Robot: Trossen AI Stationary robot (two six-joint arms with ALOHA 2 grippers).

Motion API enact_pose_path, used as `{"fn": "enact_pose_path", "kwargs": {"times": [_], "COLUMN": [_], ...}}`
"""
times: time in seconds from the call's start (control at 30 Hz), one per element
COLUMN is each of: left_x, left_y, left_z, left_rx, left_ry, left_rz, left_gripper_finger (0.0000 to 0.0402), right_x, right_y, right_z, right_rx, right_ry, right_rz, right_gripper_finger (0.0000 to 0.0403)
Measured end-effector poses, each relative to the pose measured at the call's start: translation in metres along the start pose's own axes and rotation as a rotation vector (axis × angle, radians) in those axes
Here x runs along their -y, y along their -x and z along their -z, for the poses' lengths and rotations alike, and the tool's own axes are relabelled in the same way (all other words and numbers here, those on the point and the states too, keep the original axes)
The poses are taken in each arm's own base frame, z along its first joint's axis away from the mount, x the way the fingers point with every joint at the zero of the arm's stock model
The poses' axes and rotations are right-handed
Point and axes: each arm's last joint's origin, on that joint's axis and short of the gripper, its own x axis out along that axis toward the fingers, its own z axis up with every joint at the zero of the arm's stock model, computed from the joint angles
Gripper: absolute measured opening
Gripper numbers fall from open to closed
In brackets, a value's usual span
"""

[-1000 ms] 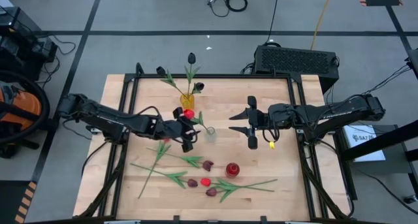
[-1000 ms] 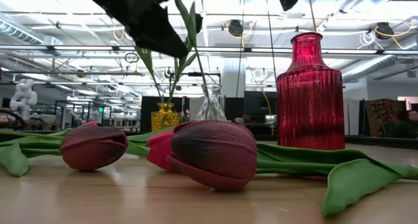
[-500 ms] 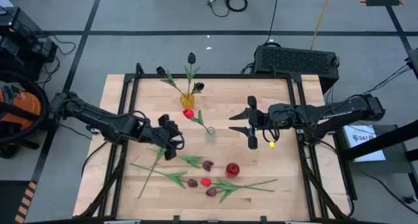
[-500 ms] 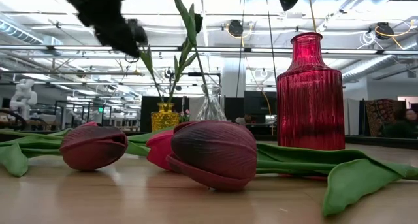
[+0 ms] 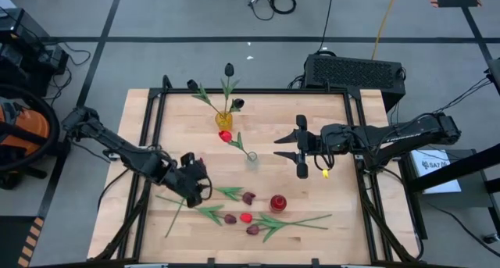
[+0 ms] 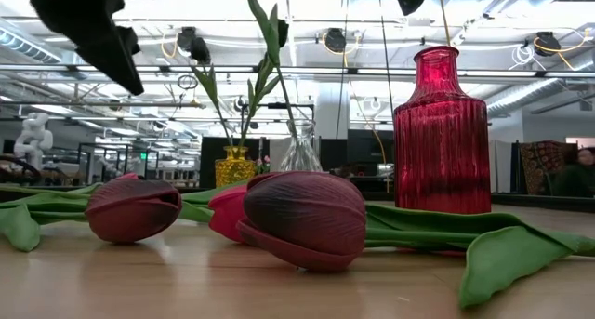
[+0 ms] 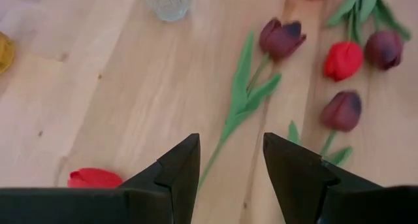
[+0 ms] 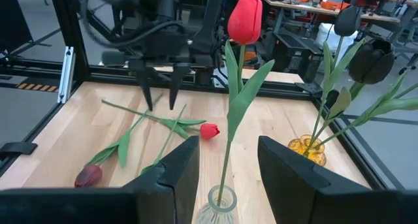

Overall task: Sort flowers into vase by color
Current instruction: Put the left red tulip into the transparent vase

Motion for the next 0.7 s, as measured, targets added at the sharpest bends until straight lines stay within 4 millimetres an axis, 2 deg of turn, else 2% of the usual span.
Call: {"fn": "enact_pose_path", "kwargs": {"times": [0.23,0.37,0.57,0.7], "left_x": [0.016,0.018,0.0,0.003], "left_y": [-0.026,-0.042,-0.042,-0.037], "left_z": [0.014,0.021,0.04,0.047], "left_rx": [-0.041,-0.102,-0.229,-0.216], "left_ry": [-0.203,-0.225,0.002,0.116], "left_rz": [-0.116,-0.174,-0.423,-0.458], "left_gripper_finger": [0.0176,0.0176,0.0176,0.0176], "right_x": [0.0,0.0,0.0,0.0], "right_y": [0.0,0.0,0.0,0.0], "right_z": [0.0,0.0,0.0,0.0], "right_rx": [0.0,0.0,-0.001,-0.004], "right_ry": [0.0,0.0,0.0,0.001], "right_rz": [0.0,-0.001,0.0,-0.001], "right_gripper_finger": [0.0148,0.0148,0.0148,0.0148]}}
